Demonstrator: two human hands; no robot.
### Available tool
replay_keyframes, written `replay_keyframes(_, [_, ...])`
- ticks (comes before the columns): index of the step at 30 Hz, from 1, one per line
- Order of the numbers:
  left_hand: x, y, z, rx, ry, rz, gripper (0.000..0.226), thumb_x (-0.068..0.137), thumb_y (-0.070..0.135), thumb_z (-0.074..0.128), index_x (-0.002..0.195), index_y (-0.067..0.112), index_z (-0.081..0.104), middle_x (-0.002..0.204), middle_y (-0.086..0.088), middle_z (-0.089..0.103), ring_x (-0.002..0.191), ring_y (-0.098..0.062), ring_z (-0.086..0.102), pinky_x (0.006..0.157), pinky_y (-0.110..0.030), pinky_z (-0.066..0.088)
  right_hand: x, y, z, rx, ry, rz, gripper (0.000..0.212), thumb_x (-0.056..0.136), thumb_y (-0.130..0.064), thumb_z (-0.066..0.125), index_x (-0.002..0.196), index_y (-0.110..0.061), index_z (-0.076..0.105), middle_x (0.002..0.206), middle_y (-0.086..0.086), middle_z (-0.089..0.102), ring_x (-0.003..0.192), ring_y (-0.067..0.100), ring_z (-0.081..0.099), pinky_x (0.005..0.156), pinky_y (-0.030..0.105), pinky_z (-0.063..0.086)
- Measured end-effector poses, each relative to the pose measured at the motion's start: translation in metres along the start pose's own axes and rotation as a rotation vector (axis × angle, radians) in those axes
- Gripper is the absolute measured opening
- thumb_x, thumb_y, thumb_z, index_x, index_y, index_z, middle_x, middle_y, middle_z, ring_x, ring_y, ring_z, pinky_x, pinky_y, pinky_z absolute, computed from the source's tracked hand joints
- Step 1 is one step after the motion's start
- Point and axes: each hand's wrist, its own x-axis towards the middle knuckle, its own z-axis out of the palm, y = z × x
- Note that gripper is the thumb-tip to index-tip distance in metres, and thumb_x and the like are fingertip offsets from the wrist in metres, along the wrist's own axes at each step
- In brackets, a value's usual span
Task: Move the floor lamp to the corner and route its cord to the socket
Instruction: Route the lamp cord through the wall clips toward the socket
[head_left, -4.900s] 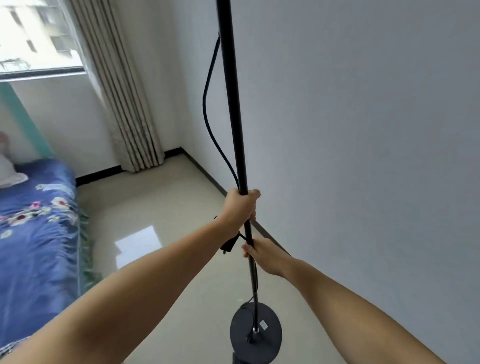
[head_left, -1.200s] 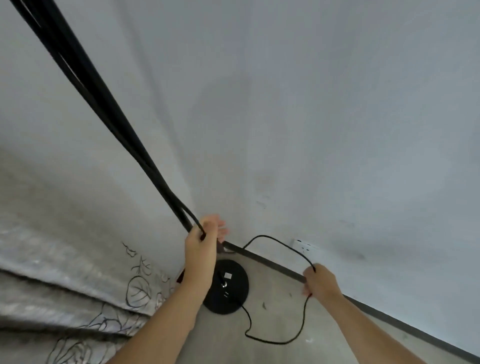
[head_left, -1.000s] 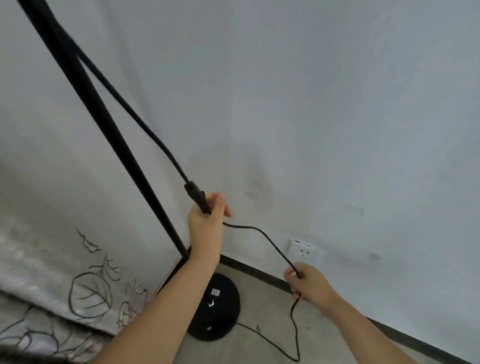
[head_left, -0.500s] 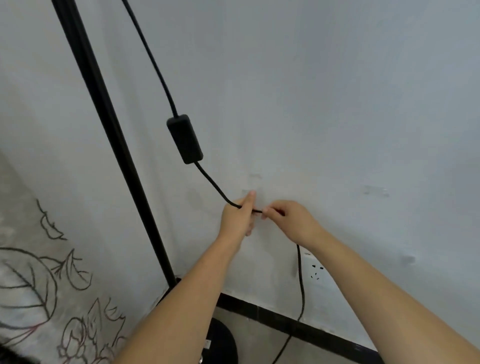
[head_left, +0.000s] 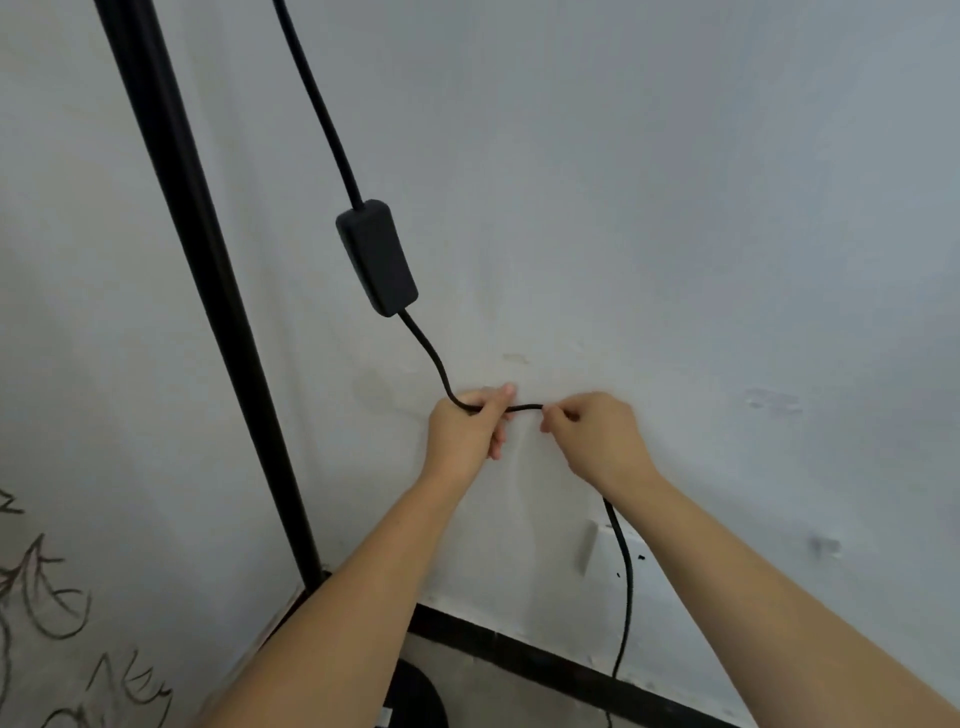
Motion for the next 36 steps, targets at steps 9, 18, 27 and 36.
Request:
replay_keyframes(9, [0.003, 0.0, 0.0, 0.072, 0.098, 0.079, 0.046, 0.088, 0.035, 0.061, 0.047, 0.014, 0.057, 0.036, 0.005, 0.05, 0.033, -0.012, 0.044, 0.04, -0.023, 0.038, 0.0, -0.003, 0.013, 0.084, 0.028, -0.016, 0.035, 0.09, -0.023, 0.048, 0.071, -0.004, 0.07, 0.048, 0.003, 0.049, 0.044, 0.018, 0.044, 0.055, 0.03, 0.048])
replay_keyframes(18, [-0.008, -0.013, 0.008, -0.013, 0.159, 0.074, 0.042, 0.094, 0.033, 0.054, 0.058, 0.013, 0.06, 0.039, 0.007, 0.051, 0.037, -0.01, 0.047, 0.041, -0.019, 0.041, -0.002, 0.005, 0.016, 0.238, -0.173, 0.124, 0.037, 0.095, -0.032, 0.043, 0.065, -0.02, 0.062, 0.044, 0.001, 0.047, 0.026, 0.009, 0.045, 0.041, 0.022, 0.036])
replay_keyframes(27, [-0.002, -0.009, 0.02, -0.188, 0.077, -0.166, 0.041, 0.096, 0.029, 0.048, 0.061, 0.01, 0.059, 0.036, 0.004, 0.054, 0.032, -0.011, 0.052, 0.04, -0.021, 0.046, -0.047, 0.073, -0.059, 0.428, -0.292, 0.287, 0.032, 0.095, -0.028, 0.05, 0.072, -0.012, 0.066, 0.044, -0.011, 0.031, 0.036, 0.008, 0.025, 0.037, 0.016, 0.023])
replay_keyframes(36, [-0.011, -0.004, 0.032, -0.452, 0.14, -0.266, 0.038, 0.095, 0.033, 0.049, 0.065, 0.013, 0.06, 0.038, 0.006, 0.056, 0.034, -0.008, 0.051, 0.037, -0.017, 0.045, -0.057, 0.086, -0.147, 0.324, 0.243, 0.073, 0.02, 0.088, -0.029, 0.059, 0.074, -0.023, 0.072, 0.038, -0.016, 0.043, 0.037, 0.004, 0.036, 0.04, 0.009, 0.026])
